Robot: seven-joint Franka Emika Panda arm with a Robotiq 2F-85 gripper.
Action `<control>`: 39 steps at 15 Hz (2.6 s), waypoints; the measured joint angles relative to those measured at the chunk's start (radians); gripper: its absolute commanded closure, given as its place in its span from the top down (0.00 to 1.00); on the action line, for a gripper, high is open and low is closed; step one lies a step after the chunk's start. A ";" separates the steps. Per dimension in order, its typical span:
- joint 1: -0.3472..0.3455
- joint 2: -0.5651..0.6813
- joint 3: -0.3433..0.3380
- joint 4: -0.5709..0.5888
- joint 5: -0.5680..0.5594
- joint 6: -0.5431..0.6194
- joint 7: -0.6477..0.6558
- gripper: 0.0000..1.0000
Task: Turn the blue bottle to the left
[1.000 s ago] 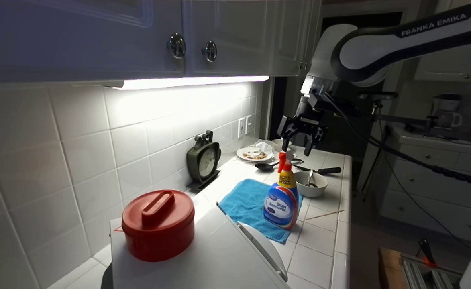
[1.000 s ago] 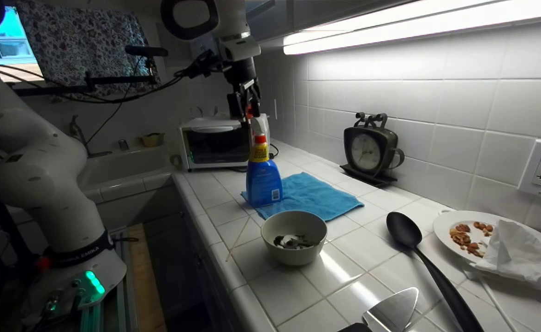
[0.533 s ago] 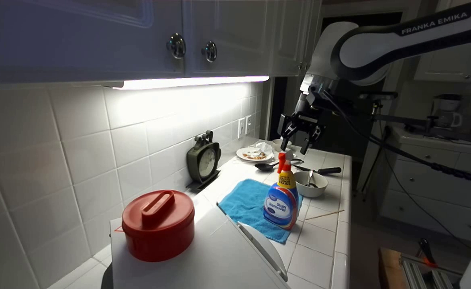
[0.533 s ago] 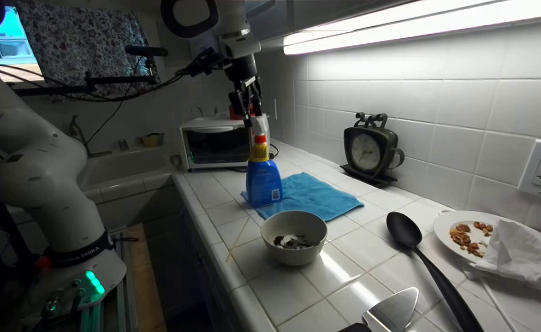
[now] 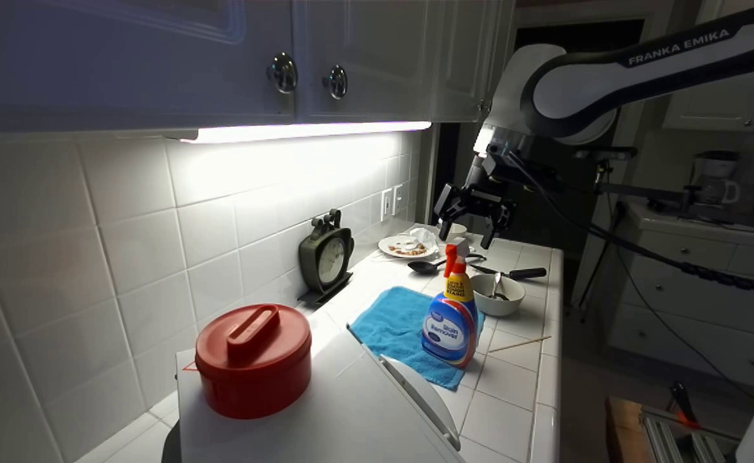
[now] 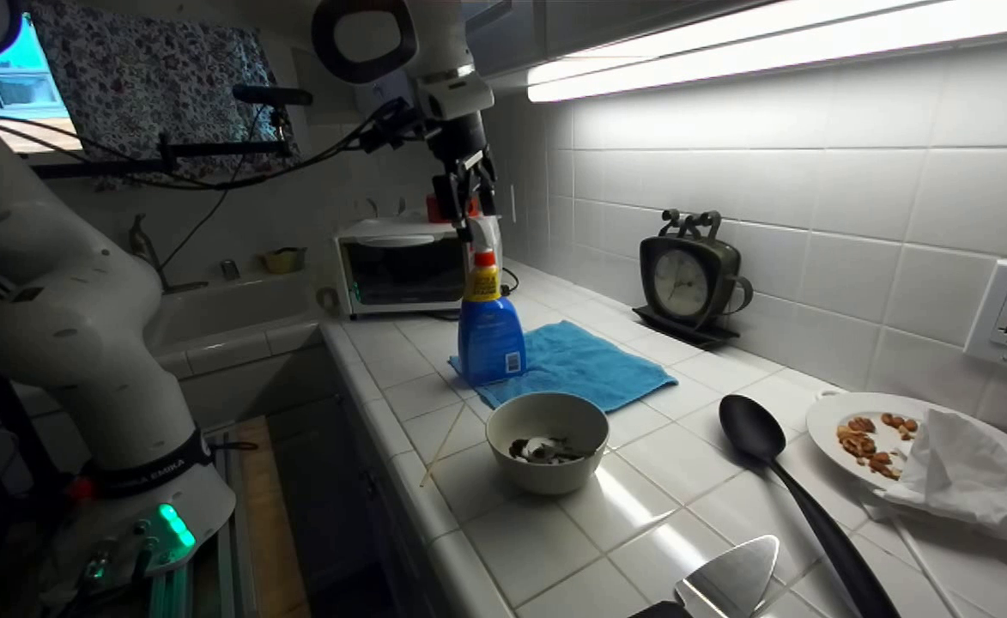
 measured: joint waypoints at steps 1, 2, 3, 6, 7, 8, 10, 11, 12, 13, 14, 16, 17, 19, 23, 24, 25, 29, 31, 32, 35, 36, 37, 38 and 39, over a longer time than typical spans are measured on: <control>0.002 0.007 0.000 0.000 0.005 -0.002 0.000 0.74; 0.004 0.013 0.000 0.000 0.009 -0.004 0.000 0.66; 0.007 0.020 0.000 0.000 0.013 -0.004 0.000 0.59; 0.012 0.033 0.000 0.001 0.019 -0.004 0.000 0.38; 0.014 0.035 0.000 0.001 0.021 -0.004 0.000 0.32; 0.015 0.035 0.000 0.001 0.025 -0.005 0.000 0.27; 0.016 0.035 0.000 0.002 0.028 -0.006 0.000 0.14; 0.016 0.035 0.000 0.003 0.028 -0.006 0.000 0.14; 0.016 0.035 0.000 0.003 0.028 -0.006 0.000 0.14; 0.016 0.035 0.000 0.003 0.028 -0.006 0.000 0.14; 0.016 0.035 0.000 0.003 0.028 -0.006 0.000 0.14; 0.016 0.034 0.000 0.003 0.028 -0.007 0.000 0.14; 0.016 0.033 0.000 0.003 0.028 -0.010 0.000 0.14; 0.016 0.030 -0.001 0.003 0.028 -0.018 -0.003 0.14; 0.015 0.014 -0.010 0.003 0.028 -0.064 -0.079 0.14; 0.013 0.008 -0.014 0.003 0.028 -0.078 -0.108 0.14; 0.011 0.002 -0.016 0.003 0.026 -0.090 -0.134 0.14; 0.002 -0.021 -0.024 0.003 0.007 -0.111 -0.245 0.14; 0.002 -0.029 -0.025 0.006 -0.016 -0.111 -0.320 0.14; 0.002 -0.032 -0.025 0.009 -0.029 -0.111 -0.361 0.14; 0.003 -0.028 -0.026 0.007 -0.039 -0.111 -0.412 0.39; 0.003 -0.022 -0.026 0.003 -0.039 -0.111 -0.412 0.39; 0.003 -0.016 -0.026 -0.001 -0.039 -0.111 -0.411 0.39; 0.003 -0.013 -0.026 -0.001 -0.039 -0.110 -0.411 0.39; 0.003 -0.013 -0.026 -0.001 -0.039 -0.110 -0.411 0.14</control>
